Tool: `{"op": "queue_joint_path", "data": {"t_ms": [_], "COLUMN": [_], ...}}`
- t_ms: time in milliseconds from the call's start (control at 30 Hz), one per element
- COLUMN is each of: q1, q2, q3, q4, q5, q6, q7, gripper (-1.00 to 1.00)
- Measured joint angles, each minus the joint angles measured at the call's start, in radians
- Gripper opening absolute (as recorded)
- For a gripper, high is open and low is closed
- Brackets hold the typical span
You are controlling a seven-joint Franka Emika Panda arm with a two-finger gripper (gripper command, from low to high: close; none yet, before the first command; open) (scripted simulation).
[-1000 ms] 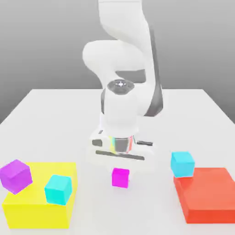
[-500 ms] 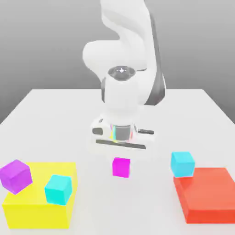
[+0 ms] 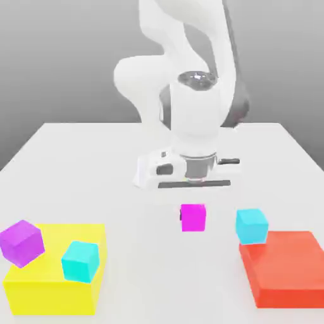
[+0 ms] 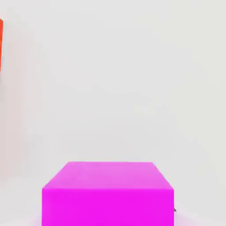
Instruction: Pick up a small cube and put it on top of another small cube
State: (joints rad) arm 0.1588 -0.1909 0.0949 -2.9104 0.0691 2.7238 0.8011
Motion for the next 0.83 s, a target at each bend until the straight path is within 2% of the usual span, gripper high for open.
{"op": "queue_joint_path", "data": {"t_ms": [533, 700, 733, 833], "q1": [0.225, 0.221, 0.22, 0.22], "q2": [-0.131, 0.013, 0.044, 0.044], "q3": [0.074, 0.094, 0.096, 0.096], "q4": [0.117, 0.099, 0.094, 0.094], "q5": [0.023, -0.003, -0.009, -0.009], "q6": [-0.248, -0.09, -0.054, -0.054], "q7": [-0.323, -0.32, -0.315, -0.315], "gripper": [-1.0, -1.0, 1.0, 1.0]}}
